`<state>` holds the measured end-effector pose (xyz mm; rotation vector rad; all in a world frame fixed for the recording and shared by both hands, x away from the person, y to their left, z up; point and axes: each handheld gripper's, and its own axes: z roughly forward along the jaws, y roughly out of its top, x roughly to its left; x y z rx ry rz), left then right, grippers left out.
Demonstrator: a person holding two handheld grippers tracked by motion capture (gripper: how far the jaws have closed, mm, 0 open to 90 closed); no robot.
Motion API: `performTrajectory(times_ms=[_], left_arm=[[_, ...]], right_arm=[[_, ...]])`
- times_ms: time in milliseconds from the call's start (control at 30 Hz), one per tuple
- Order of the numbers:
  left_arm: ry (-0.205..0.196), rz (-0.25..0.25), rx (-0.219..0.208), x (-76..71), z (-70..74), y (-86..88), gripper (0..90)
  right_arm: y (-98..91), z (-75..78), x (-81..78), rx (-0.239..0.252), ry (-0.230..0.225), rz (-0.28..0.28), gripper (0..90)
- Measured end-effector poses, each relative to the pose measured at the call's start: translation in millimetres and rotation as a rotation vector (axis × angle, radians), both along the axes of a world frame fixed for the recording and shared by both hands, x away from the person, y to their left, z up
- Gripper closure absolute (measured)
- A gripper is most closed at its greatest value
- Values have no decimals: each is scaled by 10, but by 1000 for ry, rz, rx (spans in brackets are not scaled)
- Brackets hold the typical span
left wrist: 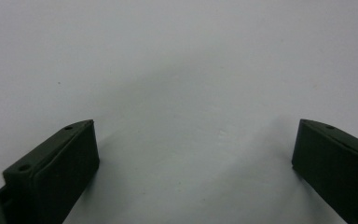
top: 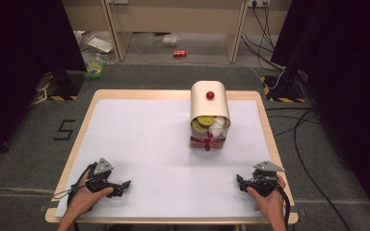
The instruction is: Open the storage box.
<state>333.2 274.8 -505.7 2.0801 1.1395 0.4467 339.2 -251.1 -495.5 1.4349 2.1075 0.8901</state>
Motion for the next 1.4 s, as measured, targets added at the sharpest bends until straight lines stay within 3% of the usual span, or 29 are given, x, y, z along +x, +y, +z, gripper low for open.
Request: performTrajectory(times_ms=[200,333,533,600,767,1000,1400], left_arm=[[0,0,0,0,0,0,0],[4,-2,-5,1,-3,-2,0],[0,0,0,0,0,0,0],[0,0,1,0,0,0,0],[1,-1,-1,1,0,0,0],[0,0,0,1,0,1,0],[4,-2,-5,1,-3,-2,0]], right_arm=[[-1,5,-1,5,4,-4,133],[-29,31,-1,14,4,-12,181],[-49,181,-21,53,-94,-44,174],[-36,243,-24,67,-136,-34,165],[61,361,-31,75,-190,-10,181],[186,536,-26,97,-234,4,202],[375,800,1,119,-267,57,248]])
